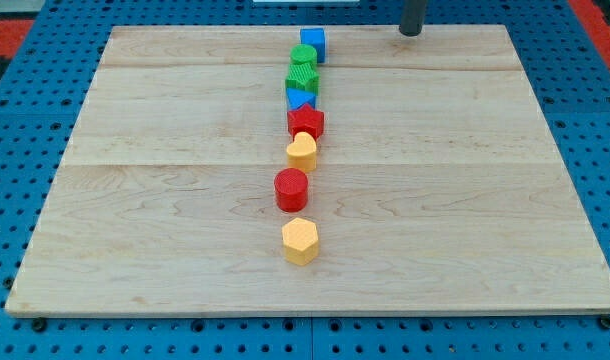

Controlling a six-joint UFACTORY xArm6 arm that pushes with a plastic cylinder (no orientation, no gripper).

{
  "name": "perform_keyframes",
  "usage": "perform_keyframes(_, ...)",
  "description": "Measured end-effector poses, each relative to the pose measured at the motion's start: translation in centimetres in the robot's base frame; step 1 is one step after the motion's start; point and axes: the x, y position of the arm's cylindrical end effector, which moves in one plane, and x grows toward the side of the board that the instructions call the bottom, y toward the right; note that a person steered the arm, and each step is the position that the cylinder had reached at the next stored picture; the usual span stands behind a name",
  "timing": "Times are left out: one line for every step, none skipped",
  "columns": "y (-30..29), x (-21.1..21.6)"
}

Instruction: Move the cube to the center left

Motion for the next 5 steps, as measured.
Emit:
perform_keyframes(0.2, -0.7)
perform_keyframes(-0.9, 0.0)
perform_keyframes(-9.5, 2.1)
perform_keyframes(-6.9, 0.5)
perform_keyframes(-15.5, 3.8)
